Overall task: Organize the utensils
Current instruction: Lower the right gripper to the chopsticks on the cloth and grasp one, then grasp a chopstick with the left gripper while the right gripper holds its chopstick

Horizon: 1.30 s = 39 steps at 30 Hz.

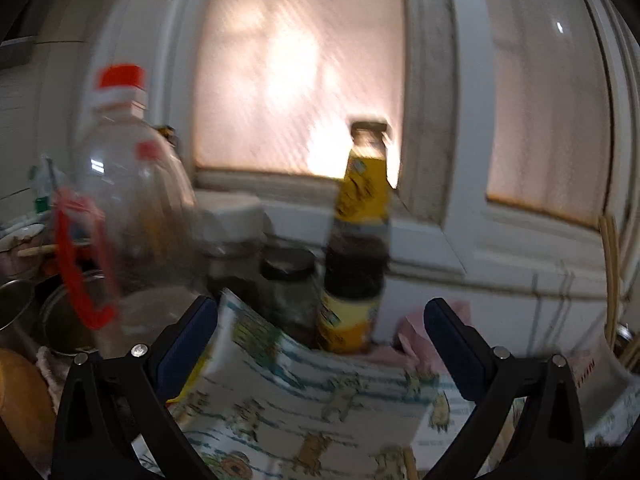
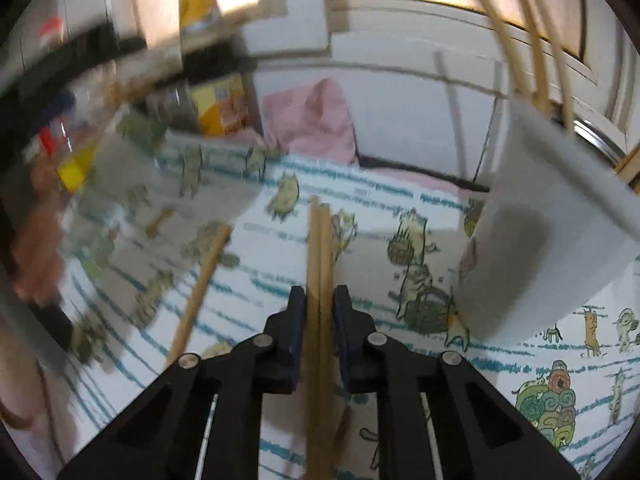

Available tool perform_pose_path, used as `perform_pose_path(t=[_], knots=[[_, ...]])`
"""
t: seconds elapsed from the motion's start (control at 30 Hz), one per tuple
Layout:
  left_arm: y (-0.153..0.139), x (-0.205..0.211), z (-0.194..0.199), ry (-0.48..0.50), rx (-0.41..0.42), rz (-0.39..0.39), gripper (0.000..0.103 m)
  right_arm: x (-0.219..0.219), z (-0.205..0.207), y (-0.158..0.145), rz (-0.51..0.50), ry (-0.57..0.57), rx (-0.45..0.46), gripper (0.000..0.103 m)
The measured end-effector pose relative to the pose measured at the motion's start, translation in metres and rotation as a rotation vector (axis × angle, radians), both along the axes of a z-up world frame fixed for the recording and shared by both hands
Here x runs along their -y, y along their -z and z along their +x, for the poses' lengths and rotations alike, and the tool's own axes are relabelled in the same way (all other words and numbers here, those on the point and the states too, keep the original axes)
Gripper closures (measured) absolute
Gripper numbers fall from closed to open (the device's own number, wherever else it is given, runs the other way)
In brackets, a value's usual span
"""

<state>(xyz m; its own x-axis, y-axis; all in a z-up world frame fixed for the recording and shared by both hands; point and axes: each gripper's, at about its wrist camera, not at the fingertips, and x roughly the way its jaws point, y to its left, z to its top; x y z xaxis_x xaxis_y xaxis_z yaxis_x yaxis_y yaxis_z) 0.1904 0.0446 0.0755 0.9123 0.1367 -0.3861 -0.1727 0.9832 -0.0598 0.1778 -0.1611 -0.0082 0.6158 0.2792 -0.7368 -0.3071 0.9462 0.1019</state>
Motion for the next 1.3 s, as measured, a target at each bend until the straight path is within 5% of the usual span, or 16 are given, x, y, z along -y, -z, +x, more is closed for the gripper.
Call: perform_pose_path(t=[0.2, 0.27, 0.43, 0.57, 0.73, 0.9, 1.03, 1.3], knots=[[0.035, 0.016, 0.038, 0.186, -0.366, -0.076, 0.005, 0.013, -0.007, -0.021, 0.090, -0.011, 0.025, 0.089], [0.048, 0.028, 0.045, 0.238, -0.467, -0.068, 0.030, 0.011, 0.001, -0.017, 0.102, -0.011, -0.023, 0.089], [0.072, 0.048, 0.055, 0.422, -0.627, -0.160, 0.055, 0.017, 0.016, -0.002, 0.145, 0.004, -0.166, 0.089], [0.076, 0.068, 0.048, 0.422, -0.668, -0.035, 0.061, 0.016, 0.015, -0.002, 0.140, 0.009, -0.160, 0.087], [0.070, 0.076, 0.037, 0.434, -0.679, 0.017, 0.061, 0.016, 0.016, 0.000, 0.089, 0.019, -0.123, 0.087], [0.079, 0.072, 0.042, 0.418, -0.699, 0.015, 0.069, 0.010, 0.028, 0.013, 0.087, -0.017, -0.171, 0.087], [0.079, 0.073, 0.042, 0.417, -0.690, 0.012, 0.091, 0.004, 0.025, 0.014, 0.032, -0.025, -0.131, 0.087], [0.084, 0.086, 0.046, 0.455, -0.679, 0.037, 0.096, -0.006, 0.035, 0.016, -0.028, -0.020, -0.075, 0.095]])
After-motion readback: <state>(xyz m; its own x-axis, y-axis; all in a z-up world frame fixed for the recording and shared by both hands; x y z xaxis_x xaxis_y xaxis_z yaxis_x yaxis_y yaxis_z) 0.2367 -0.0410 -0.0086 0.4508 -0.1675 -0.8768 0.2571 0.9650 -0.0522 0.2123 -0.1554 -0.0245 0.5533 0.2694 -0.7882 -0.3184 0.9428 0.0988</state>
